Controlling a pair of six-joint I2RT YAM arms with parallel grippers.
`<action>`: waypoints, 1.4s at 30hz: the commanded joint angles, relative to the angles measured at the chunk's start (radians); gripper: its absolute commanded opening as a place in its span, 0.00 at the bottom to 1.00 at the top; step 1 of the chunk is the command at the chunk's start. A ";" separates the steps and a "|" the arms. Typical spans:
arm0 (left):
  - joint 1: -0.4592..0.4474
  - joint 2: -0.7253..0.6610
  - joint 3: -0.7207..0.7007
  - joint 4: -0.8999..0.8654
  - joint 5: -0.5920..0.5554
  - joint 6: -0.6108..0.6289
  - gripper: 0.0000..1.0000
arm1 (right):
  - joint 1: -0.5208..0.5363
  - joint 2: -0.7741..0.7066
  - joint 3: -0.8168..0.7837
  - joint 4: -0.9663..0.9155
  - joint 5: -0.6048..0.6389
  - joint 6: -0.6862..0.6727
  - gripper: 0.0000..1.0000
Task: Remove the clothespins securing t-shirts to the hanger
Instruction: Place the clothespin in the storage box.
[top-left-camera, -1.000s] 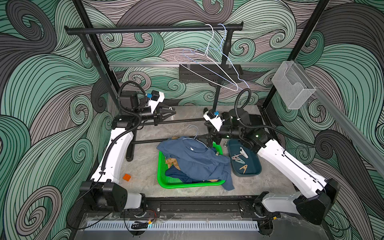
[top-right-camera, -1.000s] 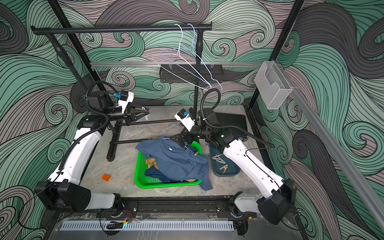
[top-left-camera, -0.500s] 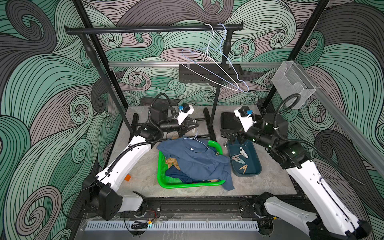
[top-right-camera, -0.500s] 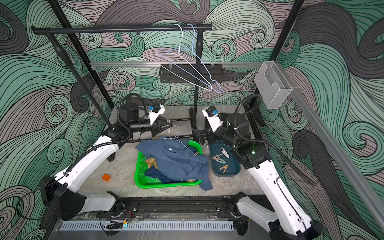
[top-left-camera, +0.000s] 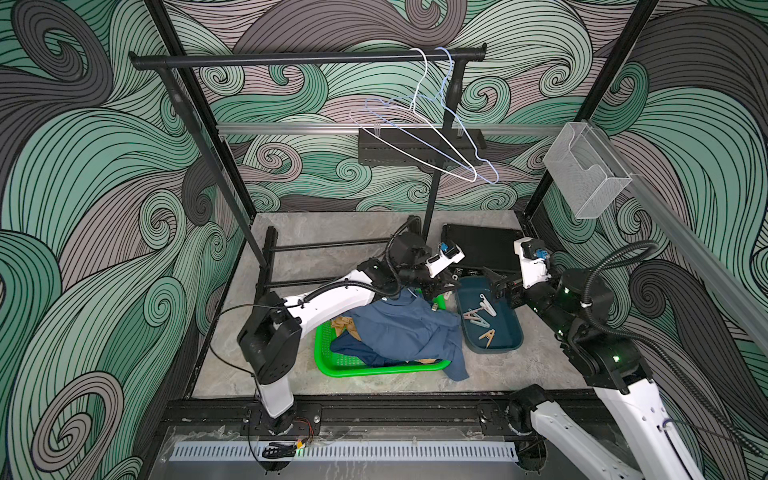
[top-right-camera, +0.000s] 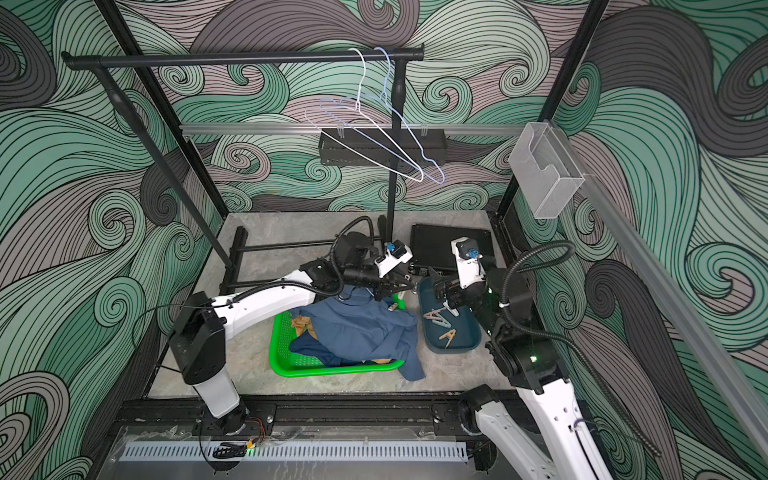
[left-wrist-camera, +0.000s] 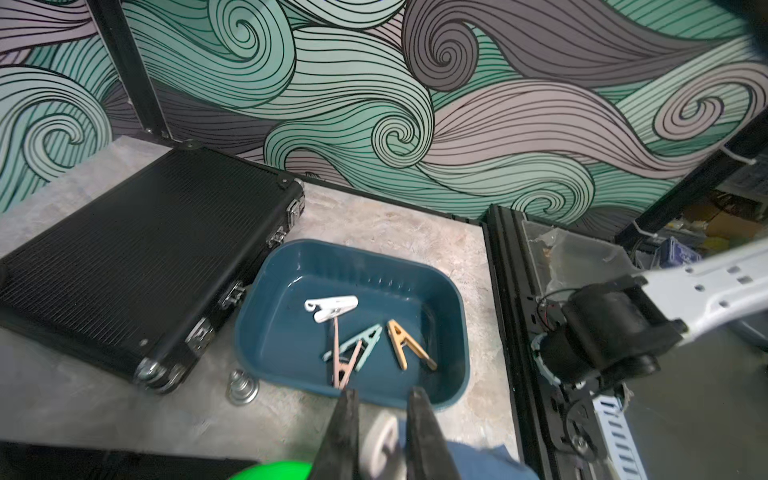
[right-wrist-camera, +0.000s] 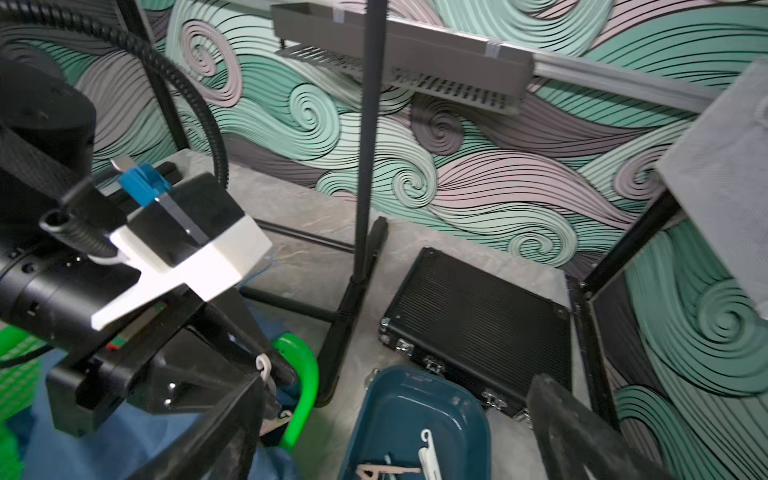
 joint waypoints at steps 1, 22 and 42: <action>-0.031 0.081 0.135 0.019 -0.024 -0.035 0.00 | -0.019 -0.048 -0.048 0.141 0.214 -0.047 0.99; -0.138 0.603 0.714 -0.412 -0.114 0.027 0.02 | -0.051 -0.173 -0.184 0.416 0.399 -0.099 0.99; -0.161 0.687 0.754 -0.481 -0.135 0.061 0.43 | -0.051 -0.175 -0.205 0.415 0.368 -0.063 0.99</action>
